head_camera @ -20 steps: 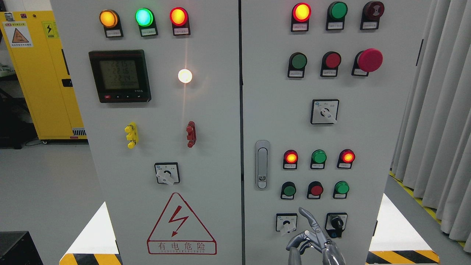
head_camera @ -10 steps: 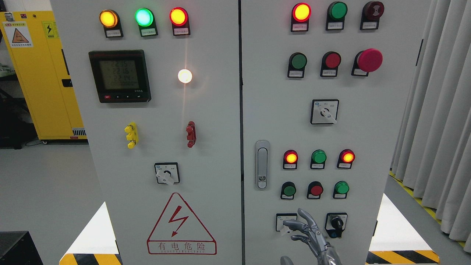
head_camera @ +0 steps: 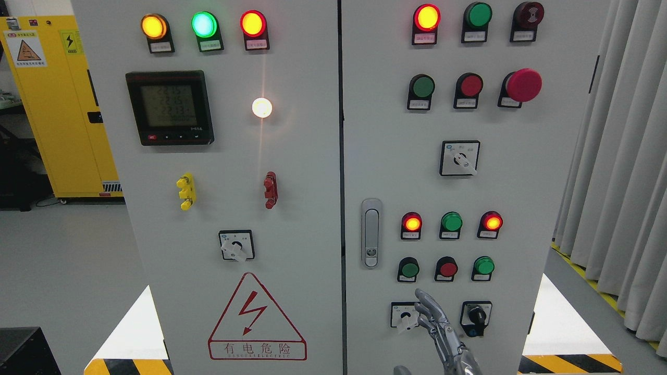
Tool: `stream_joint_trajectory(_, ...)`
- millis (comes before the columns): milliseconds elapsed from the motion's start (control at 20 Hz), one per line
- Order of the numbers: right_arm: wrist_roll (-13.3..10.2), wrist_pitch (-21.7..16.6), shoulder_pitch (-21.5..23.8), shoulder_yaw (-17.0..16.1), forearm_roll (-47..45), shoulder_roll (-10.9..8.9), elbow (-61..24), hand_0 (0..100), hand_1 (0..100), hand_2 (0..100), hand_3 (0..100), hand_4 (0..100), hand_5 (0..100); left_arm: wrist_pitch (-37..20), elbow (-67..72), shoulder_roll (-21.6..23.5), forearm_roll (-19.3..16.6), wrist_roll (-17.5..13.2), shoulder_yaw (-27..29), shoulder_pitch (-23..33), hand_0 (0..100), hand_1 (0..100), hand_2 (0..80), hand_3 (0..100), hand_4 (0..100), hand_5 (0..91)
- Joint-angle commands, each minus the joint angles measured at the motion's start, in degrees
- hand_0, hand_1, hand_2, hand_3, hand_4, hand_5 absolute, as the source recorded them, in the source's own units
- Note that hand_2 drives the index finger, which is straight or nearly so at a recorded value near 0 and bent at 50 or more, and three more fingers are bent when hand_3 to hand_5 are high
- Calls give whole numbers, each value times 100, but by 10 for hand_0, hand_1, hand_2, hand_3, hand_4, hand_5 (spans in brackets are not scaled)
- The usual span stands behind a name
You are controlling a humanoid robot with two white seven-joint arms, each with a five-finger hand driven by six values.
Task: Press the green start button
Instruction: 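Pull the right hand back down away from the button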
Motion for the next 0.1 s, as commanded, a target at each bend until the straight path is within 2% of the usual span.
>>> stream_joint_trajectory(0, 4, -7, 188, 69, -28, -53, -88, 367, 571, 0, 116, 179, 171, -3, 2, 0, 0, 2, 0, -2, 120, 556, 0, 0, 0, 0)
stream_joint_trajectory(50, 4, -7, 188, 69, -28, -53, -88, 365, 574, 0, 117, 184, 173, -3, 2, 0, 0, 2, 0, -2, 120, 556, 0, 0, 0, 0)
